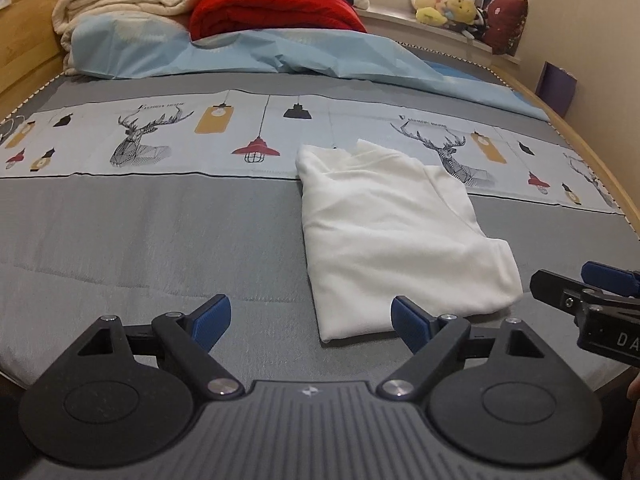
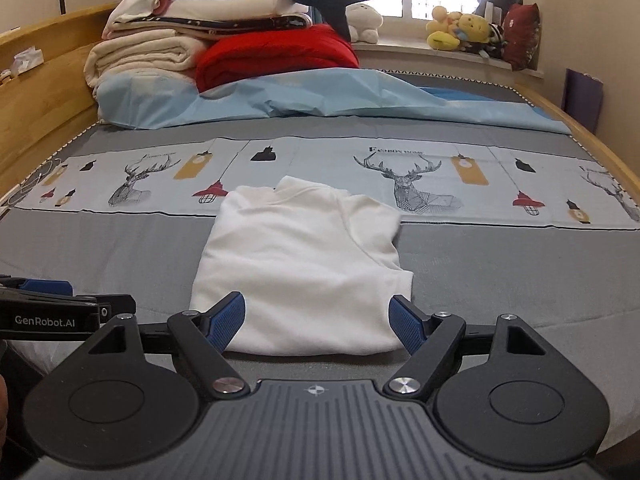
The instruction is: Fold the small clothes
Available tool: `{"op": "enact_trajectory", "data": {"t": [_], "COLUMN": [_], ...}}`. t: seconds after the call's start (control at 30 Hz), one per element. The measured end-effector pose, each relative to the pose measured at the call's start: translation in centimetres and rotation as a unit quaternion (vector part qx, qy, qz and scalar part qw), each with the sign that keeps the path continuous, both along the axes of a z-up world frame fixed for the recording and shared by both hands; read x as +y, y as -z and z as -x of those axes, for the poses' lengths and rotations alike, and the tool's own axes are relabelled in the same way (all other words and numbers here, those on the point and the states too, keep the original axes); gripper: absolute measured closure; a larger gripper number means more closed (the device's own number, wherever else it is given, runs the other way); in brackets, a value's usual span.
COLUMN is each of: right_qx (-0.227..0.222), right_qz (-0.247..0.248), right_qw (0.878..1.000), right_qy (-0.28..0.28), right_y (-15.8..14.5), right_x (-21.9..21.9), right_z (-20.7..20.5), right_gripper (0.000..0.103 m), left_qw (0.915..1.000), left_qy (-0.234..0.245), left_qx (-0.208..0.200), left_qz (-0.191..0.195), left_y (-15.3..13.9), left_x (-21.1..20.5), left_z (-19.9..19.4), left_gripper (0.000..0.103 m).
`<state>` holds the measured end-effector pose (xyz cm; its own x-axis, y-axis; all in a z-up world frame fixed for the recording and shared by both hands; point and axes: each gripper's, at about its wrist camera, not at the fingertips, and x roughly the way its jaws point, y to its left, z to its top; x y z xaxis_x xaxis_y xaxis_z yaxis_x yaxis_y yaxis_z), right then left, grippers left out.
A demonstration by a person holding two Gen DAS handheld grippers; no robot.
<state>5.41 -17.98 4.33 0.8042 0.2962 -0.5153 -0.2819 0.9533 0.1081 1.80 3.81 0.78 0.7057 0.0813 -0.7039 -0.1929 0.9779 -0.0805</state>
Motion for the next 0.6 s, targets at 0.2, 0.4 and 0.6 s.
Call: {"op": "enact_trajectory", "data": {"t": [0.2, 0.4, 0.6], "right_qx": [0.005, 0.003, 0.004], "right_qz": [-0.005, -0.002, -0.003], "right_qw": [1.0, 1.0, 1.0], "right_qy": [0.0, -0.002, -0.001], "right_y": [-0.05, 0.0, 0.01], "right_x": [-0.07, -0.09, -0.08], "right_z": [-0.23, -0.14, -0.16], "right_gripper": [0.023, 0.023, 0.023], "left_qw": [1.0, 1.0, 0.9999], "left_qy": [0.005, 0.009, 0.01], "left_qx": [-0.001, -0.001, -0.002], "left_qz": [0.002, 0.002, 0.001], "left_y": [0.02, 0.08, 0.1], "left_x": [-0.12, -0.1, -0.1], "left_z": [-0.14, -0.18, -0.12], "left_gripper": [0.012, 0.012, 0.012]}}
